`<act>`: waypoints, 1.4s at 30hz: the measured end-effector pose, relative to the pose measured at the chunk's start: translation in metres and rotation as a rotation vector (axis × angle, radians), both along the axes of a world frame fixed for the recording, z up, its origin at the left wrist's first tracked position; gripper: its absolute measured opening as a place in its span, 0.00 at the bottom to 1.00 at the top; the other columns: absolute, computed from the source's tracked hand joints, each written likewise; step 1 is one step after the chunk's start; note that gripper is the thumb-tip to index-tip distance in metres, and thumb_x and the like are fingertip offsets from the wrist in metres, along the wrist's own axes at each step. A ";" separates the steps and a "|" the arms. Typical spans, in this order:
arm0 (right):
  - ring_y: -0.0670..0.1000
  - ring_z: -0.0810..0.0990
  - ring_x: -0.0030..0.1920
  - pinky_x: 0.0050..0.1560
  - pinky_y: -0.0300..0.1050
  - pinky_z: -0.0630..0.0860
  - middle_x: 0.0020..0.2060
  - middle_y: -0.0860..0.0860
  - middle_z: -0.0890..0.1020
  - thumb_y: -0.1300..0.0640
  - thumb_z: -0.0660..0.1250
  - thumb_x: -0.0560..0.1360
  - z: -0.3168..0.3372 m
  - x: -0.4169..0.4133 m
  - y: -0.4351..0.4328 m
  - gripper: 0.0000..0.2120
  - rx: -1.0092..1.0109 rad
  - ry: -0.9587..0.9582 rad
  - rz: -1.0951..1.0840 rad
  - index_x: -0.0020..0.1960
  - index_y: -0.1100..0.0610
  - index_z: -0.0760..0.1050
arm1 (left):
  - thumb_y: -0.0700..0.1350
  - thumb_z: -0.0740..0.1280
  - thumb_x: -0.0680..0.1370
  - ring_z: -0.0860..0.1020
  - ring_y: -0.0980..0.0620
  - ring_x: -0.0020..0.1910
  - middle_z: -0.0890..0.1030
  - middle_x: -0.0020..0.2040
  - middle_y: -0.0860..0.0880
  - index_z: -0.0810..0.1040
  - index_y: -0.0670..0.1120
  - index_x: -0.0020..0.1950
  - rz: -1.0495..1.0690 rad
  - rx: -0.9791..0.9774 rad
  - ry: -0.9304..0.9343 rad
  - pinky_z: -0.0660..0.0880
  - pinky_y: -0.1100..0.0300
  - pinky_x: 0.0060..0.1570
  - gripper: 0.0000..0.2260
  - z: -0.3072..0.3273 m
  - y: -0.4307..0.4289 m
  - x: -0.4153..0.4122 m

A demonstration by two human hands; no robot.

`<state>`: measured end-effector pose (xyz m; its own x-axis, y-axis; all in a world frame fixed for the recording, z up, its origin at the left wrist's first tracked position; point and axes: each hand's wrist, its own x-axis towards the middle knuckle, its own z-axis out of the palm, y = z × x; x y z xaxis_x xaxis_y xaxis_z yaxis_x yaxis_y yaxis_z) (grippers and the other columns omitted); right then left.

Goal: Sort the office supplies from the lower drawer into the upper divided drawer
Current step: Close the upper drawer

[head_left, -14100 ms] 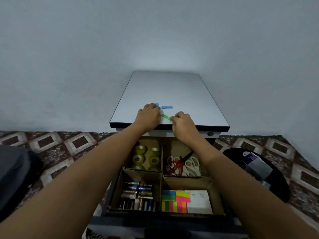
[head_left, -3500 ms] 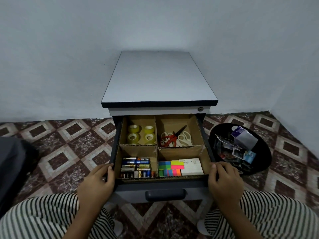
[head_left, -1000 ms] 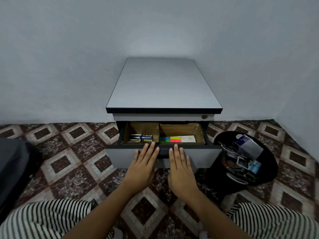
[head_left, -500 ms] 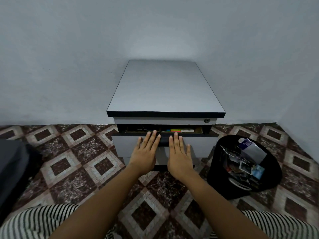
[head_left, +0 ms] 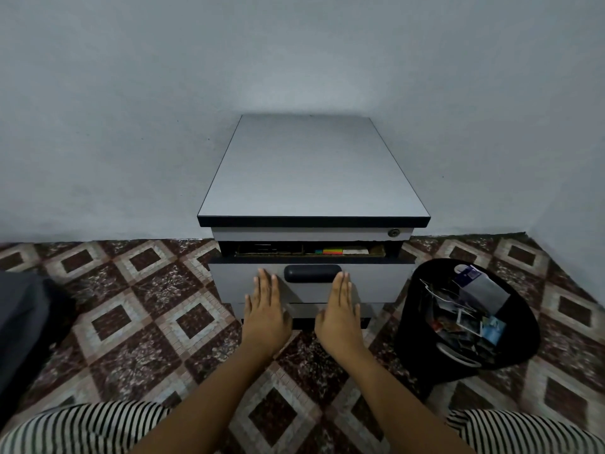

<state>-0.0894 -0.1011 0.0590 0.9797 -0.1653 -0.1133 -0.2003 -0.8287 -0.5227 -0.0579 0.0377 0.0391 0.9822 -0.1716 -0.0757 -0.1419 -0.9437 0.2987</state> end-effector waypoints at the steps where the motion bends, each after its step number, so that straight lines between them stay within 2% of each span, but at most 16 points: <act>1: 0.50 0.36 0.76 0.76 0.54 0.44 0.75 0.51 0.33 0.57 0.53 0.80 0.000 0.001 0.000 0.36 0.003 0.000 0.002 0.74 0.58 0.28 | 0.51 0.52 0.82 0.33 0.44 0.75 0.24 0.67 0.44 0.34 0.41 0.76 -0.008 0.003 0.006 0.40 0.48 0.73 0.33 0.000 0.000 0.002; 7: 0.51 0.37 0.76 0.74 0.55 0.43 0.76 0.51 0.35 0.57 0.53 0.80 0.005 0.017 -0.007 0.35 -0.037 0.016 0.024 0.75 0.57 0.30 | 0.50 0.52 0.82 0.34 0.46 0.75 0.31 0.75 0.43 0.35 0.43 0.76 -0.021 0.041 0.038 0.41 0.47 0.73 0.31 0.009 0.004 0.019; 22: 0.52 0.37 0.76 0.75 0.58 0.45 0.75 0.51 0.34 0.57 0.51 0.81 0.016 0.053 -0.016 0.34 -0.111 0.148 0.082 0.75 0.58 0.29 | 0.52 0.52 0.82 0.34 0.47 0.75 0.33 0.76 0.45 0.36 0.43 0.77 -0.069 0.127 0.125 0.41 0.45 0.73 0.32 0.027 0.011 0.055; 27: 0.51 0.38 0.76 0.75 0.59 0.45 0.75 0.50 0.35 0.57 0.51 0.81 0.012 0.054 -0.017 0.34 -0.104 0.115 0.079 0.75 0.57 0.29 | 0.51 0.52 0.82 0.35 0.48 0.76 0.32 0.76 0.45 0.37 0.44 0.77 -0.084 0.113 0.099 0.42 0.46 0.73 0.32 0.024 0.013 0.055; 29: 0.51 0.42 0.77 0.75 0.57 0.49 0.76 0.50 0.38 0.56 0.52 0.81 0.008 0.053 -0.019 0.33 -0.069 0.054 0.063 0.76 0.56 0.32 | 0.50 0.53 0.82 0.39 0.48 0.76 0.34 0.76 0.45 0.39 0.44 0.77 -0.085 0.050 0.047 0.45 0.47 0.74 0.30 0.019 0.014 0.052; 31: 0.53 0.53 0.76 0.73 0.50 0.59 0.77 0.50 0.46 0.56 0.53 0.81 0.003 0.049 -0.017 0.31 0.035 -0.053 -0.008 0.77 0.56 0.40 | 0.48 0.54 0.82 0.46 0.47 0.77 0.42 0.78 0.46 0.46 0.44 0.78 -0.026 -0.093 -0.064 0.51 0.50 0.74 0.28 0.010 0.013 0.042; 33: 0.53 0.66 0.69 0.64 0.43 0.66 0.76 0.52 0.55 0.58 0.54 0.81 -0.003 0.044 -0.015 0.27 0.265 -0.075 -0.176 0.77 0.57 0.49 | 0.45 0.56 0.81 0.55 0.46 0.76 0.51 0.78 0.44 0.52 0.42 0.77 0.130 -0.340 -0.049 0.56 0.54 0.72 0.26 -0.002 0.010 0.032; 35: 0.54 0.72 0.61 0.59 0.42 0.69 0.72 0.56 0.64 0.59 0.54 0.81 -0.012 0.041 -0.014 0.24 0.579 0.062 -0.368 0.76 0.60 0.55 | 0.42 0.56 0.82 0.61 0.43 0.73 0.60 0.75 0.41 0.57 0.40 0.76 0.357 -0.638 0.172 0.60 0.54 0.69 0.23 -0.013 0.006 0.025; 37: 0.58 0.71 0.62 0.64 0.49 0.69 0.68 0.59 0.69 0.60 0.54 0.81 -0.022 0.043 -0.017 0.18 0.858 0.227 -0.509 0.70 0.61 0.65 | 0.41 0.56 0.82 0.69 0.41 0.66 0.69 0.69 0.40 0.62 0.38 0.74 0.622 -1.025 0.463 0.67 0.51 0.64 0.20 -0.018 0.006 0.027; 38: 0.59 0.69 0.64 0.65 0.53 0.68 0.67 0.60 0.69 0.60 0.54 0.81 -0.027 0.045 -0.019 0.15 0.996 0.284 -0.561 0.66 0.59 0.68 | 0.41 0.55 0.82 0.70 0.41 0.65 0.71 0.66 0.41 0.63 0.37 0.73 0.712 -1.221 0.571 0.68 0.49 0.62 0.19 -0.018 0.006 0.028; 39: 0.59 0.67 0.67 0.66 0.56 0.66 0.68 0.60 0.68 0.60 0.55 0.81 -0.030 0.048 -0.021 0.14 1.115 0.319 -0.601 0.65 0.59 0.68 | 0.42 0.55 0.82 0.67 0.41 0.68 0.69 0.68 0.42 0.62 0.39 0.73 0.773 -1.386 0.634 0.66 0.47 0.64 0.19 -0.017 0.005 0.030; 42: 0.56 0.65 0.70 0.69 0.58 0.62 0.70 0.60 0.66 0.63 0.55 0.81 -0.036 0.058 -0.025 0.11 1.300 0.333 -0.663 0.61 0.61 0.69 | 0.47 0.54 0.83 0.56 0.44 0.75 0.57 0.77 0.45 0.54 0.43 0.77 0.817 -1.639 0.653 0.54 0.44 0.72 0.23 -0.014 0.002 0.040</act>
<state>-0.0317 -0.1261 0.0231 0.6692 -0.1688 -0.7236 -0.5990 0.4536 -0.6598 -0.0175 0.0400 0.0249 0.7407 -0.0330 -0.6711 0.5970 0.4906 0.6348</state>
